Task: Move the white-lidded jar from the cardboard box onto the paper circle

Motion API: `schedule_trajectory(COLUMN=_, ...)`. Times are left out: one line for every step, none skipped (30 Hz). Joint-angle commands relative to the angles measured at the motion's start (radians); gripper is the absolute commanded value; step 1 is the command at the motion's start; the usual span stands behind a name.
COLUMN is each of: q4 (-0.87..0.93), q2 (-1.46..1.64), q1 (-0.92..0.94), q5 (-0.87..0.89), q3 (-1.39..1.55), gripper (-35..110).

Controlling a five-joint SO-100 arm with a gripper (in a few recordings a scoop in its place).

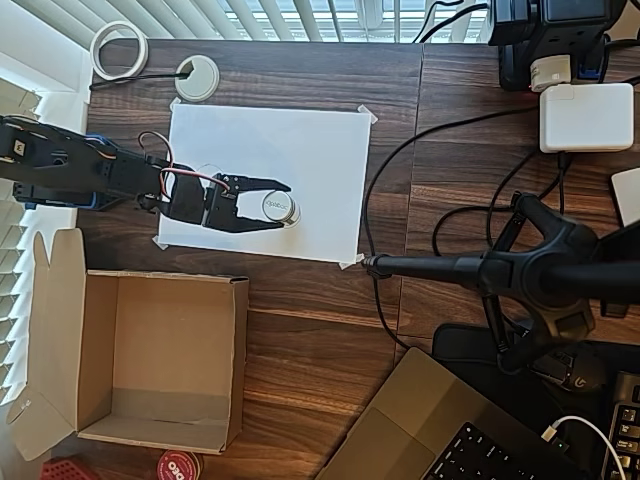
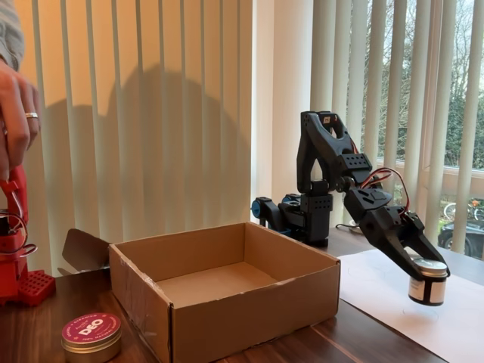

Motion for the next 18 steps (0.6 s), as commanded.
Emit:
schedule_trajectory(q4=-0.043, q2=0.035, q1=0.012, q5=-0.006, q3=0.005, gripper=2)
schedule_trajectory(q4=-0.043, q2=0.032, q1=0.015, q5=-0.008, q3=0.006, gripper=2)
schedule_trajectory(q4=-0.043, q2=0.029, q1=0.018, q5=-0.008, q3=0.006, gripper=2)
schedule_trajectory(q4=-0.043, q2=0.025, q1=0.021, q5=-0.011, q3=0.006, gripper=2)
schedule_trajectory(q4=-0.043, q2=0.018, q1=0.025, q5=-0.011, q3=0.006, gripper=2)
schedule_trajectory(q4=-0.044, q2=0.014, q1=0.025, q5=-0.011, q3=0.006, gripper=2)
schedule_trajectory(q4=-0.048, q2=0.008, q1=0.026, q5=-0.011, q3=0.006, gripper=2)
schedule_trajectory(q4=-0.051, q2=0.0, q1=0.026, q5=-0.009, q3=0.003, gripper=2)
schedule_trajectory(q4=-0.051, q2=-0.008, q1=0.025, q5=-0.008, q3=-0.003, gripper=2)
schedule_trajectory(q4=-0.051, q2=-0.014, q1=0.025, q5=-0.006, q3=-0.009, gripper=2)
schedule_trajectory(q4=-0.051, q2=-0.021, q1=0.023, q5=-0.006, q3=-0.014, gripper=2)
schedule_trajectory(q4=-0.051, q2=-0.028, q1=0.023, q5=-0.005, q3=-0.018, gripper=2)
schedule_trajectory(q4=-0.051, q2=-0.035, q1=0.023, q5=-0.002, q3=-0.025, gripper=2)
schedule_trajectory(q4=-0.051, q2=-0.043, q1=0.023, q5=0.0, q3=-0.032, gripper=2)
schedule_trajectory(q4=-0.051, q2=-0.051, q1=0.023, q5=0.0, q3=-0.04, gripper=2)
schedule_trajectory(q4=-0.051, q2=-0.06, q1=0.023, q5=0.005, q3=-0.049, gripper=2)
schedule_trajectory(q4=-0.051, q2=-0.066, q1=0.023, q5=0.008, q3=-0.058, gripper=2)
schedule_trajectory(q4=-0.051, q2=-0.074, q1=0.023, q5=0.011, q3=-0.067, gripper=2)
